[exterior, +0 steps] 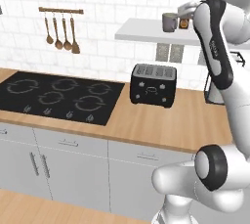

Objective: Gather all objects into one cabinet and sort the glasses and bowls to opposite sides.

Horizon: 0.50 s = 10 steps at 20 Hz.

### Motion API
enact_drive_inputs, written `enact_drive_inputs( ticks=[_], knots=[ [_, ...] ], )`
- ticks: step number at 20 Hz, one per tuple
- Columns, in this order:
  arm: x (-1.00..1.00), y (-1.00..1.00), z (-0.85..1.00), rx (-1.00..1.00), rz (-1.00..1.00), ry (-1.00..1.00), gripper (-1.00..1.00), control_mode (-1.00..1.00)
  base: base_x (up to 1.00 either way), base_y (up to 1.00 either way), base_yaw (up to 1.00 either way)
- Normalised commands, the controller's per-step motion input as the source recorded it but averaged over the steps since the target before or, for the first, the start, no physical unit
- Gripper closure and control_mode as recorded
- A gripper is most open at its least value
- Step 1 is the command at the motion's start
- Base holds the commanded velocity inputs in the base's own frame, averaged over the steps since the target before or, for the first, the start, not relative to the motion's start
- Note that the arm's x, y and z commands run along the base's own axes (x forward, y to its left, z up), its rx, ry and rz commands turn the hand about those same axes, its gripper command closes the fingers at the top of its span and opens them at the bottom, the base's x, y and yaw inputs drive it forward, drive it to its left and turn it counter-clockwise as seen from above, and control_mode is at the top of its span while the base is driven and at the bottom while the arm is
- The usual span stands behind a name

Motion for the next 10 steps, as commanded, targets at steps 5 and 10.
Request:
enact_drive_inputs(
  ticks=[5, 10],
  knots=[
    [0.08, 0.00, -0.38, -0.10, 0.05, -0.01, -1.00, -1.00, 0.00, 0.00, 0.00],
    [0.16, -0.05, -0.12, -0.08, 0.00, 0.00, -1.00, -1.00, 0.00, 0.00, 0.00]
  ],
)
